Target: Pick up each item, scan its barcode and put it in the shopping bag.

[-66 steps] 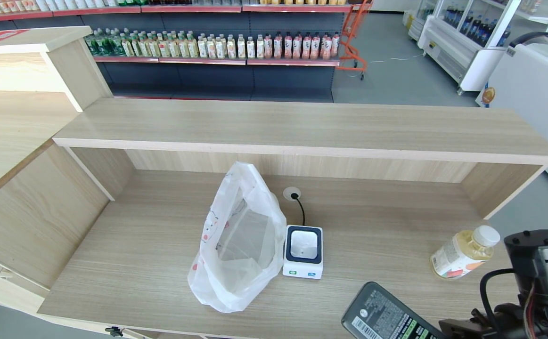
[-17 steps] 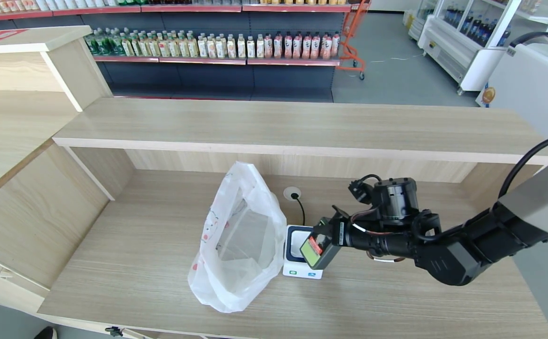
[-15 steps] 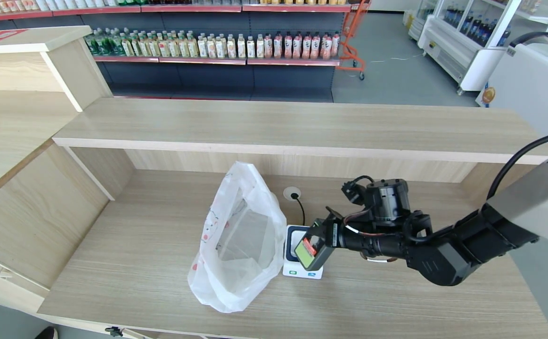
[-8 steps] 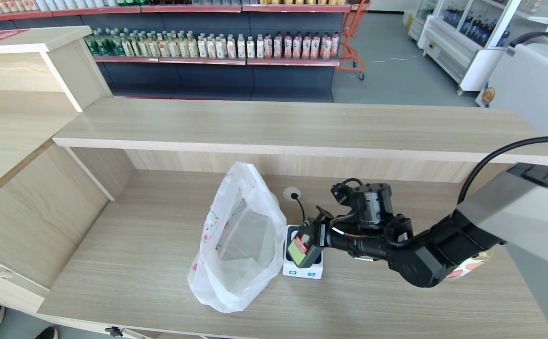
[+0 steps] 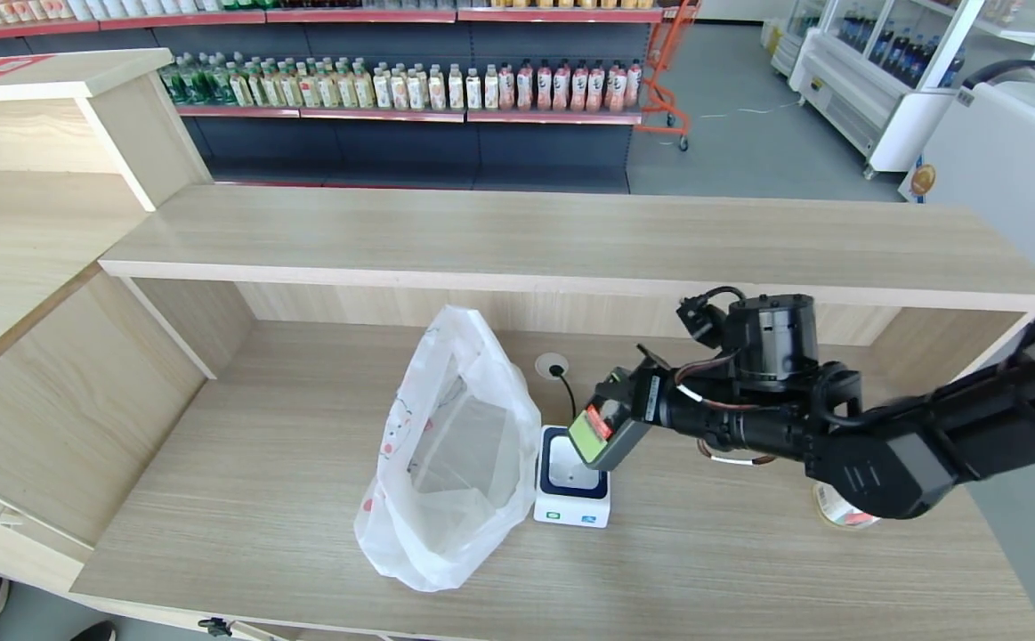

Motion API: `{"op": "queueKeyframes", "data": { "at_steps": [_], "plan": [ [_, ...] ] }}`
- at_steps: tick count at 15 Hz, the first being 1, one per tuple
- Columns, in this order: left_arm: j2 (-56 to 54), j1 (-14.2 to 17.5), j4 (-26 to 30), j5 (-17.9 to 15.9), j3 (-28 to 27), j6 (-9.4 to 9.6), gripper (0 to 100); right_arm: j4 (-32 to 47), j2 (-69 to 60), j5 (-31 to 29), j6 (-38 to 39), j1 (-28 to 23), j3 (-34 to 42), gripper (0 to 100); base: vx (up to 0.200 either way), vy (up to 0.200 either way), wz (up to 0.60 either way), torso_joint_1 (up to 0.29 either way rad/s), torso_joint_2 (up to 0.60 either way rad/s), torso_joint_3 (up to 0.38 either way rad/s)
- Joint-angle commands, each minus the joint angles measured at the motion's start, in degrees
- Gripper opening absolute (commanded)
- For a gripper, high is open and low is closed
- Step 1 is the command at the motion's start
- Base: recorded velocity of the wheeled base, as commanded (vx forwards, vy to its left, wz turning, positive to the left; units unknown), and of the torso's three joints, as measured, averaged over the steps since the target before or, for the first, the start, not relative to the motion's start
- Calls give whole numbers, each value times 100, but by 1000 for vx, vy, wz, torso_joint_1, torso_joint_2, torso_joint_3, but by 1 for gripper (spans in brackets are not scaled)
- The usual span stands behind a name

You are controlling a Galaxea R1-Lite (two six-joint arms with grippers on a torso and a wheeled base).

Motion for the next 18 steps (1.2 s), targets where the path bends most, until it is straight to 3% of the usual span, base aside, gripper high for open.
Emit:
{"op": "queueKeyframes", "data": {
  "at_steps": [1,3,8,14,18],
  "plan": [
    [0,0,-1,-2,1,-4,100,387,-1312,4,-671,-299,361,0,0,0,0,0,0,0],
    [0,0,-1,-2,1,-4,100,352,-1690,12,-1225,-493,888,0,0,0,0,0,0,0],
    [0,0,-1,-2,1,-4,100,360,-2129,12,-1164,-669,1600,0,0,0,0,0,0,0],
    [0,0,-1,-2,1,13,100,378,-2190,4,-1076,-669,1583,0,0,0,0,0,0,0],
    [0,0,-1,-2,1,4,100,378,-2032,21,-988,-633,1539,0,0,200,0,1,4,0]
  ]
}}
